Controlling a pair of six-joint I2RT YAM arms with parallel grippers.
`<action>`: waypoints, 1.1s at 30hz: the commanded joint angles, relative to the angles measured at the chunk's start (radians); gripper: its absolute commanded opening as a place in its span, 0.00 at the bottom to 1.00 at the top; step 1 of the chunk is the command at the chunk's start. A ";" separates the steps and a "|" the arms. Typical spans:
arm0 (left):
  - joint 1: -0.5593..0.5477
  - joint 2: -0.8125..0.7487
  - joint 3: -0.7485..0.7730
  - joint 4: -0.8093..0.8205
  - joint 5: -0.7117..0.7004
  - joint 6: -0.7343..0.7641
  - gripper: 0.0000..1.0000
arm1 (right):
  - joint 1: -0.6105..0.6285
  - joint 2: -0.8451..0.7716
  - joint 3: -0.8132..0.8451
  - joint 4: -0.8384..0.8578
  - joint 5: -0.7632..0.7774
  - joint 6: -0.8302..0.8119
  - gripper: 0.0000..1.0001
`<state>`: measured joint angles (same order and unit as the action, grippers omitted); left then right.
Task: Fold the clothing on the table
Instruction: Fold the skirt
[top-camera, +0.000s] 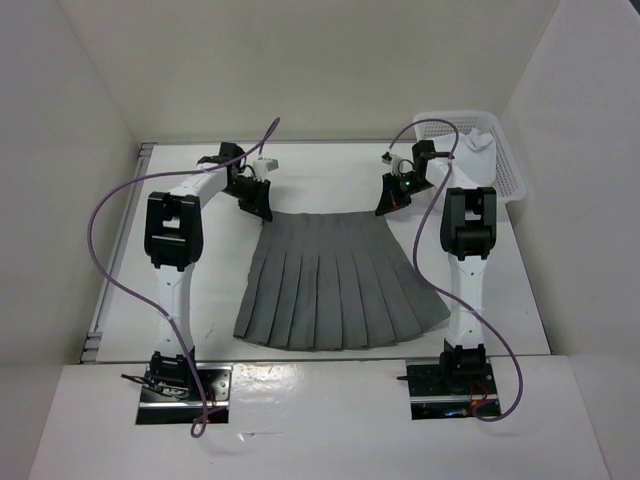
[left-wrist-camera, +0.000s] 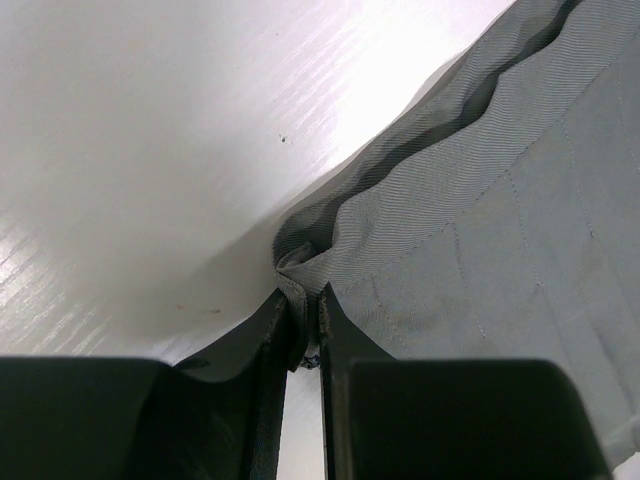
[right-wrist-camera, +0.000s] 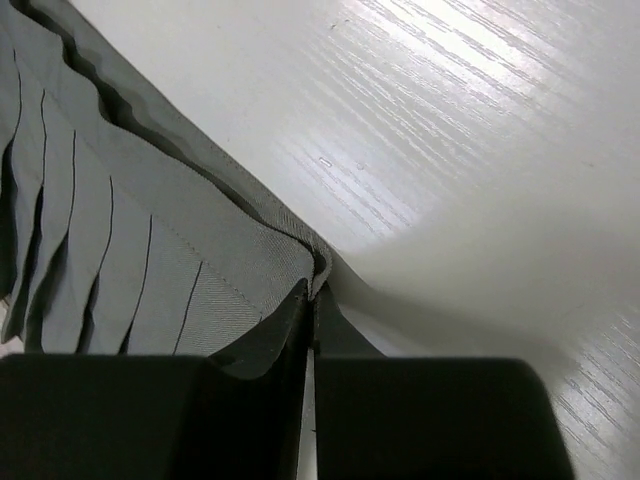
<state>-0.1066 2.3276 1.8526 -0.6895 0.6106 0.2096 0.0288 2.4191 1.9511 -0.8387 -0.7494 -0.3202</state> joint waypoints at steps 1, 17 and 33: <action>0.001 0.052 0.061 -0.034 -0.023 0.048 0.13 | 0.003 0.031 0.046 -0.010 0.042 -0.005 0.03; 0.053 0.061 0.513 -0.223 -0.017 0.054 0.05 | 0.003 -0.150 0.206 0.012 0.189 0.086 0.00; 0.116 -0.364 0.110 -0.234 0.037 0.168 0.05 | 0.034 -0.647 -0.205 0.085 0.378 -0.008 0.00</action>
<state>-0.0601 2.0911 2.0235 -0.9058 0.6849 0.2916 0.0753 1.8751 1.8317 -0.7784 -0.5236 -0.2569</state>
